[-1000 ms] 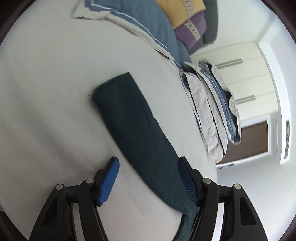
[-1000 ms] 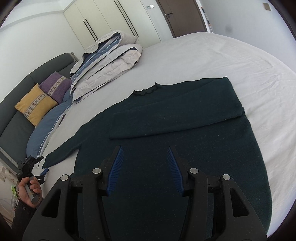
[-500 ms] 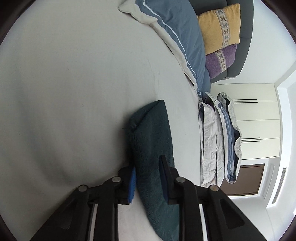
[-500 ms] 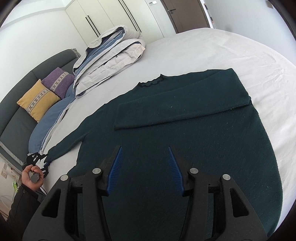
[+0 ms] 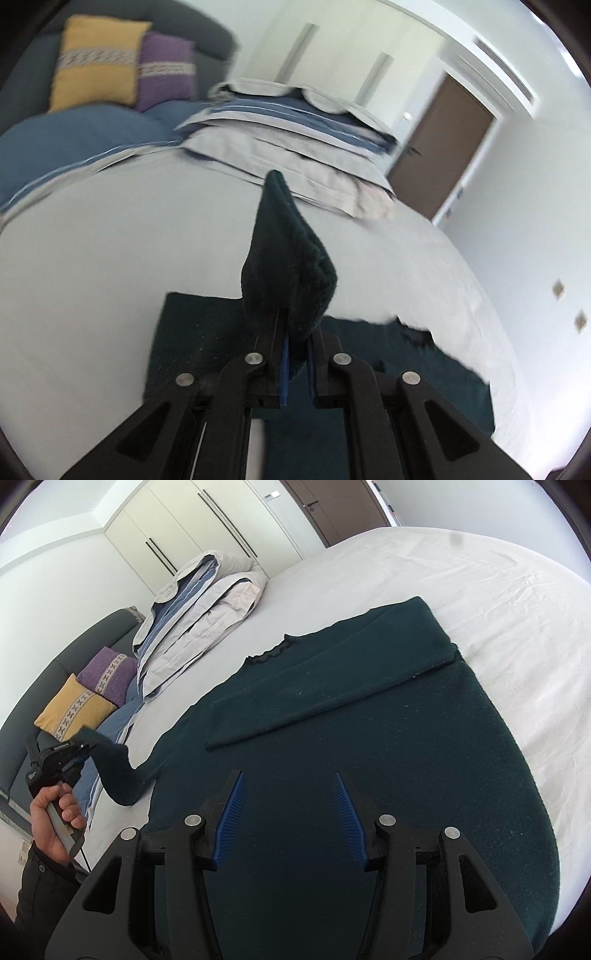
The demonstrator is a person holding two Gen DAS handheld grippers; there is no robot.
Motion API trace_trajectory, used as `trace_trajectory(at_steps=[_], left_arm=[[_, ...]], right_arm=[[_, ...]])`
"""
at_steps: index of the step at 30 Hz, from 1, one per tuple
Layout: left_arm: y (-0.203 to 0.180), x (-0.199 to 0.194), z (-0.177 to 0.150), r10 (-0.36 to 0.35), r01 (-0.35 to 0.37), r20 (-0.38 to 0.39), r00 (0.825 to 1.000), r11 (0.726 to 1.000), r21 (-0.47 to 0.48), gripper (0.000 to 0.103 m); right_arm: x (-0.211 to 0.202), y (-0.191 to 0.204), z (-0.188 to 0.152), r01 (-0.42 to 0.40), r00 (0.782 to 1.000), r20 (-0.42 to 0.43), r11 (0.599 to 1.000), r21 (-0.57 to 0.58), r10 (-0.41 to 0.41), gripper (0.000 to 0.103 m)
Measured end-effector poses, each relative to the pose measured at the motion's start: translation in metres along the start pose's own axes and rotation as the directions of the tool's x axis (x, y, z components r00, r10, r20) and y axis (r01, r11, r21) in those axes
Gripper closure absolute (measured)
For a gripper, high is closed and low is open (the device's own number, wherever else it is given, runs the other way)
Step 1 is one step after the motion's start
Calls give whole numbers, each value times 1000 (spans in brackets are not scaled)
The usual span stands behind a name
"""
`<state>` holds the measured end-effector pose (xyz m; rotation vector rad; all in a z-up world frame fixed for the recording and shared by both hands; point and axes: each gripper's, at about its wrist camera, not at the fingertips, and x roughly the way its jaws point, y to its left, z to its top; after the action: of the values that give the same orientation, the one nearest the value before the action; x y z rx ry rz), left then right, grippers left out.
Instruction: Fold small clothes
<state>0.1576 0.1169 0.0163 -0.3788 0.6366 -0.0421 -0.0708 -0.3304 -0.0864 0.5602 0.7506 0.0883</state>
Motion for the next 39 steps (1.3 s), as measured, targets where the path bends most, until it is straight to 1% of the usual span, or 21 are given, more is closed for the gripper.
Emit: trace_trajectory(at_steps=[1,2,4,5,6,8,9,10,11,12,13,16,19,21,23,25,28,31,34,38,39], left_arm=[[-34,8,-11,-11,13,-18,1000,995,95,95],[-66,16,-26,-16,21,-30,999,983,184,95],[-116,34,-60,-8,26,-57,998,948,318,95],[-134,44,-76,4,25,-81,997,931,363,94],[-146,54,-90,21,23,-107,994,920,392,90],[-157,70,-115,48,28,-171,984,908,417,82],[-157,76,-123,58,33,-202,978,907,419,68],[-155,79,-128,68,30,-217,974,906,422,49],[-152,79,-133,86,14,-214,973,904,428,42],[-148,75,-135,101,-6,-197,975,901,433,30],[-143,70,-136,101,-13,-183,978,902,432,25],[-122,51,-130,63,17,-191,980,921,390,19],[-100,30,-125,37,31,-188,981,938,344,16],[-85,16,-122,20,37,-182,983,950,309,16],[-65,5,-117,5,40,-174,985,966,256,16],[-45,-4,-110,0,34,-169,986,979,202,16],[-16,-16,-98,1,19,-143,990,990,139,16],[7,-24,-86,7,5,-119,993,995,101,16],[22,-29,-78,15,-7,-103,995,997,77,16],[35,-23,-76,23,-17,-111,994,999,50,17],[38,-22,-76,21,-17,-115,993,999,39,17]], right_arm=[[-2,-8,0,6,1000,6,1000,14,-6,55],[-6,-15,0,12,1000,12,1000,28,-13,55],[-10,-31,1,23,1000,19,998,60,-24,55],[-11,-38,2,27,999,21,997,73,-28,55],[-13,-45,3,32,999,20,996,83,-33,55],[-15,-57,5,42,999,15,995,95,-44,55],[-15,-61,7,46,999,14,994,101,-48,55],[-14,-65,8,49,999,7,993,108,-50,55],[-11,-69,11,50,999,-2,992,112,-50,55],[-7,-69,14,47,999,-7,992,115,-46,55],[-2,-69,17,38,999,-13,992,118,-37,55],[19,-51,34,-21,999,-31,995,99,25,54],[52,-13,54,-68,993,-95,997,41,72,54],[79,15,65,-109,982,-157,994,-3,107,53],[104,43,75,-95,978,-193,994,-54,83,53],[129,66,82,-102,970,-229,989,-103,76,53],[163,87,93,-58,962,-273,989,-139,18,53],[195,91,97,26,949,-308,986,-162,-75,53],[215,86,94,69,932,-344,987,-147,-117,53],[220,82,85,33,935,-344,986,-160,-88,51],[220,83,85,20,936,-343,986,-167,-78,54]])
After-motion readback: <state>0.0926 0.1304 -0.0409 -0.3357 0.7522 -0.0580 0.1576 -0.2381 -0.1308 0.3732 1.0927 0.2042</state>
